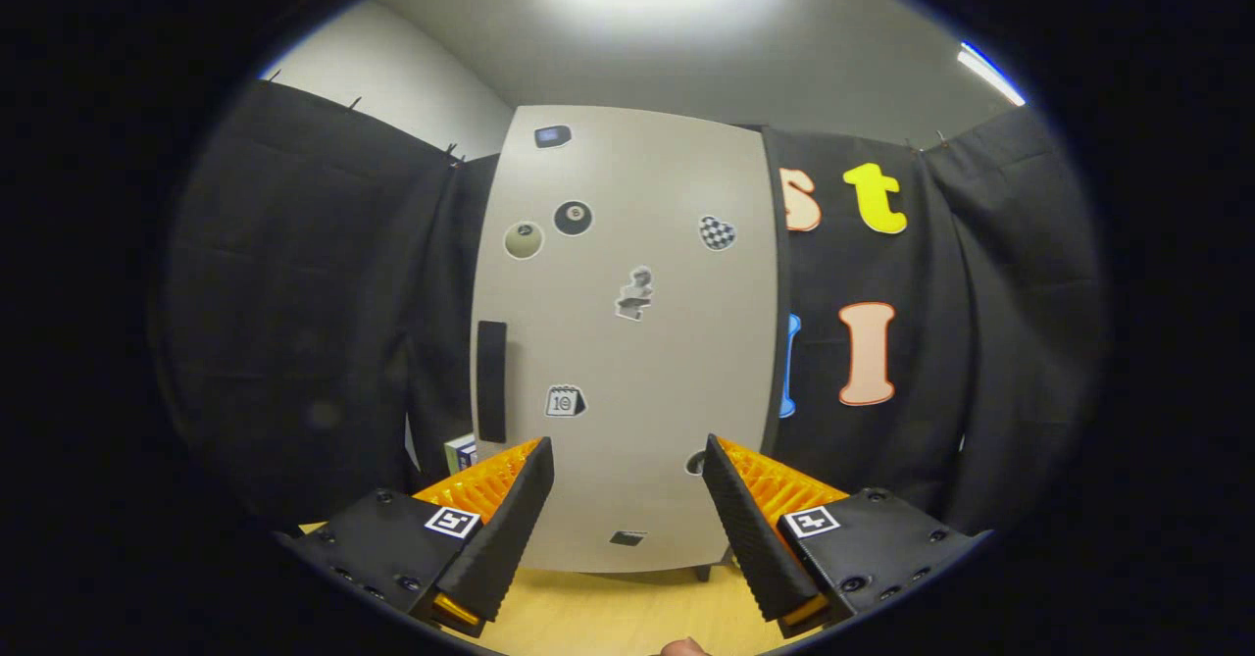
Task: Open the shoe cabinet door, grab the shoes and put them into the shoe cabinet, then close the shoe cabinet door.
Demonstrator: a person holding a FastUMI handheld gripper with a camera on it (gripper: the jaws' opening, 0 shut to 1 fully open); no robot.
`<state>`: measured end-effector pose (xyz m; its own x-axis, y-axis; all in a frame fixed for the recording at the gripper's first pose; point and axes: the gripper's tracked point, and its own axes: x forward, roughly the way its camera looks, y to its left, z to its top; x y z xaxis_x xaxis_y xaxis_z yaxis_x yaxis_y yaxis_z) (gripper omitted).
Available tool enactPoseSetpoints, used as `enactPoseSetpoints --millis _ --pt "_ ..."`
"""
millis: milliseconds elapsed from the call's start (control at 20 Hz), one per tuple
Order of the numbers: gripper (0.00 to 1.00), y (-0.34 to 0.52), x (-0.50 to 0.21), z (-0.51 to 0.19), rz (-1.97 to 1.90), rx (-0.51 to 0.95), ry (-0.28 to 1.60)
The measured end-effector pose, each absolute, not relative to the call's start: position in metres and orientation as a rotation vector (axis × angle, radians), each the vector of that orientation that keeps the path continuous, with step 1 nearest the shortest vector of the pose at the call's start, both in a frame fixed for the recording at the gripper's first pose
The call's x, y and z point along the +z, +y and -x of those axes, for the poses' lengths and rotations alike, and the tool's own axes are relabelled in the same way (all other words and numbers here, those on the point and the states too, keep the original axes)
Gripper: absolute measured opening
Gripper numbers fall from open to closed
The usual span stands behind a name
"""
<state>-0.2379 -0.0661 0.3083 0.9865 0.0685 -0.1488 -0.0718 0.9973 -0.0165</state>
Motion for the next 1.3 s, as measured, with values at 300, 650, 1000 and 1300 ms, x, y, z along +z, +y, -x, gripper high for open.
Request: enactPoseSetpoints --millis 300,650,1000,1300 --pt "0.96 -0.194 0.323 0.29 -0.041 -0.176 0.108" --pt "0.97 -0.248 0.331 0.317 -0.063 -0.259 0.097" --pt "0.97 -0.249 0.327 0.321 -0.056 -0.215 0.105" --pt "0.97 -0.248 0.329 0.32 -0.067 -0.21 0.098"
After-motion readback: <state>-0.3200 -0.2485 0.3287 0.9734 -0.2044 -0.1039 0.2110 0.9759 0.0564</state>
